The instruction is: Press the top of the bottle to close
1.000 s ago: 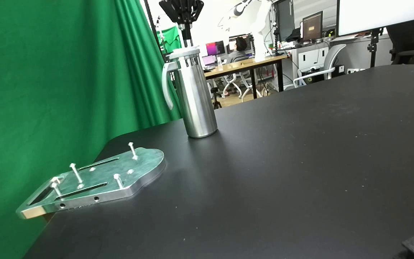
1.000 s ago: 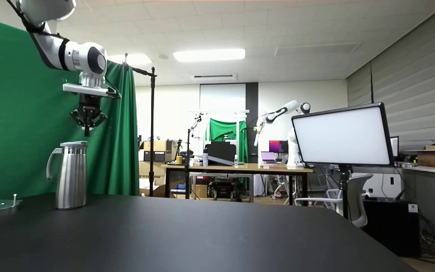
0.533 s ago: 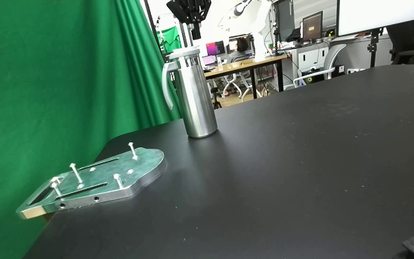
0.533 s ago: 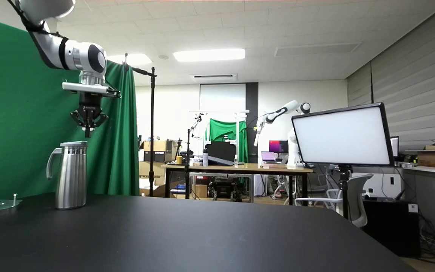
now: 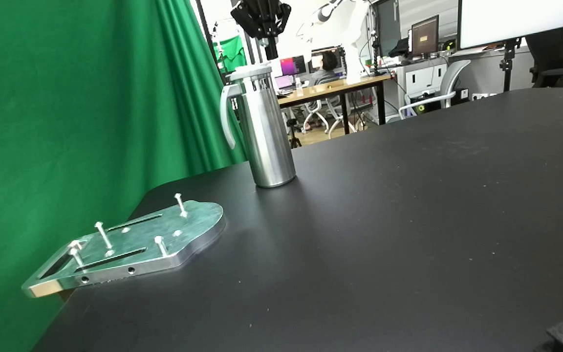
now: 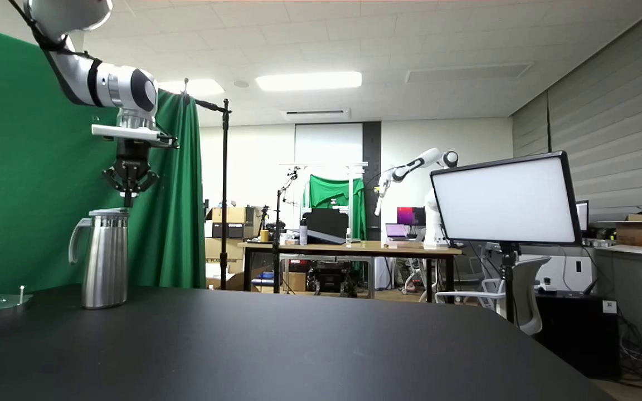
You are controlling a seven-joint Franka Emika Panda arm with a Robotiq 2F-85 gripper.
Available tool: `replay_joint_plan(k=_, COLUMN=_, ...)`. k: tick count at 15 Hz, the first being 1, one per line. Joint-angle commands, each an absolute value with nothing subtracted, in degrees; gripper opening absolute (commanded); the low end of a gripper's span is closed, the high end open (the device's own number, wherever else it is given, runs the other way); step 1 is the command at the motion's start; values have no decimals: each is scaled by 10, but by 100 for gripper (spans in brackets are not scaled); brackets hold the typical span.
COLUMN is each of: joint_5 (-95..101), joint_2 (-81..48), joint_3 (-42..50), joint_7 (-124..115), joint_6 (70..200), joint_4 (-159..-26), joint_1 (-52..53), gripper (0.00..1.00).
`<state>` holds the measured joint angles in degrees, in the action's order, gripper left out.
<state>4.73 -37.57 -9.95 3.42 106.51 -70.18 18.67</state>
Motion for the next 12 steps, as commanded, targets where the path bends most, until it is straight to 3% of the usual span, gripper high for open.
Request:
replay_joint_plan(k=1, joint_5=49, joint_2=-378, joint_3=-95, joint_7=15, joint_6=1059, joint_4=-702, joint_1=191, gripper=0)
replay_joint_plan(k=12, joint_5=40, joint_2=-365, joint_3=-98, joint_7=15, joint_6=1063, joint_4=-709, joint_1=186, gripper=0)
